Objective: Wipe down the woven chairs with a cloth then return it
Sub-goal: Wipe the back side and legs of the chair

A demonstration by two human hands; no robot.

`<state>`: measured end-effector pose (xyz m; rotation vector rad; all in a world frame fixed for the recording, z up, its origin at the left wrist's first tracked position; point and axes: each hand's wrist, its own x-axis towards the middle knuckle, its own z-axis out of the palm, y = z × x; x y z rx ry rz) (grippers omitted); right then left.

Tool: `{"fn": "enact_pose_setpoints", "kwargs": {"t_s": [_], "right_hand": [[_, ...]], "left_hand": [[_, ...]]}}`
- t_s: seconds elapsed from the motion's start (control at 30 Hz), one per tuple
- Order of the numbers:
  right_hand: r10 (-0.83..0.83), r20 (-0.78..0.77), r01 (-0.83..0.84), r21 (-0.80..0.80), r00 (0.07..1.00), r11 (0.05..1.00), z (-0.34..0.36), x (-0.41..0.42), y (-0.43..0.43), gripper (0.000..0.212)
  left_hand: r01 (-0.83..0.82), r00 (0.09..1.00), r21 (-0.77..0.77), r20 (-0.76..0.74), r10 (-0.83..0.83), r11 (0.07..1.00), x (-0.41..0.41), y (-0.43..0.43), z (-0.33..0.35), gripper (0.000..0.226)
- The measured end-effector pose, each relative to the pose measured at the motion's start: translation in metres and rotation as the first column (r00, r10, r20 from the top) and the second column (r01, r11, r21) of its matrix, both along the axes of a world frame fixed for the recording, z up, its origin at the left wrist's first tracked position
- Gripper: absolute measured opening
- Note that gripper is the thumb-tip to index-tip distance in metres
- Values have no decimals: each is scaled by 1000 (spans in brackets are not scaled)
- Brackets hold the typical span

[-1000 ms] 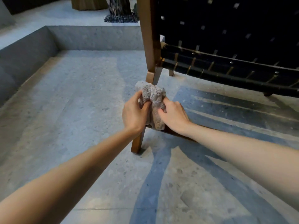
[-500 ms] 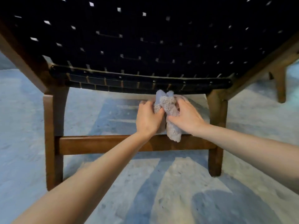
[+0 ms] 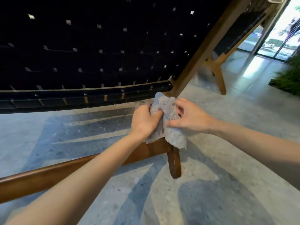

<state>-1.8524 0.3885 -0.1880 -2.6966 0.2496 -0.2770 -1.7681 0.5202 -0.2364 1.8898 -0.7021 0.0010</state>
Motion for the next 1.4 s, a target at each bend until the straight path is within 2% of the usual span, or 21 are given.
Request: {"fn": "enact_pose_setpoints", "kwargs": {"t_s": [0.07,0.1,0.2,0.33,0.4,0.47,0.6,0.73,0.83,0.93,1.03,1.17,1.3,1.4], "right_hand": [[-19,-4,20,58,1000,998,2,-1,-10,51],[-29,27,26,109,999,994,3,-3,-13,46],[-95,222,41,238,971,970,7,-9,-31,30],[-194,455,99,224,869,970,18,-15,-53,13],[-272,567,169,228,778,959,25,-14,-59,8],[-343,666,185,298,662,936,38,-7,-58,19],[-391,800,-12,445,455,896,81,8,-42,33],[-381,866,-145,444,324,884,129,11,-38,49],[-311,897,-200,383,313,902,161,8,-46,53],[-255,900,-267,359,354,895,187,4,-53,55],[-206,918,-295,311,338,904,197,7,-59,55],[-180,940,-259,258,288,931,184,18,-64,50],[-182,953,-228,238,241,944,150,30,-66,36],[-190,944,-237,257,271,937,118,41,-68,33]], "left_hand": [[-32,999,11,1,32,999,1,-8,6,28],[-58,998,13,15,58,998,2,-11,11,28],[-136,983,-28,122,139,990,7,-15,30,26],[-190,955,-76,219,202,979,1,-19,68,27],[-228,935,-111,252,249,967,-8,-25,90,27],[-237,916,-184,286,282,954,-17,-34,112,26],[-197,870,-336,374,322,921,-39,-51,156,20],[-161,814,-447,444,374,880,-51,-63,197,18],[-129,794,-507,462,395,852,-51,-73,222,16],[-112,775,-571,462,431,813,-52,-82,242,20],[-73,775,-602,467,425,795,-55,-92,250,27],[46,815,-559,500,293,828,-44,-101,239,33],[15,793,-507,531,298,862,-28,-105,216,25],[-24,806,-481,509,302,876,-23,-105,187,25]]}}
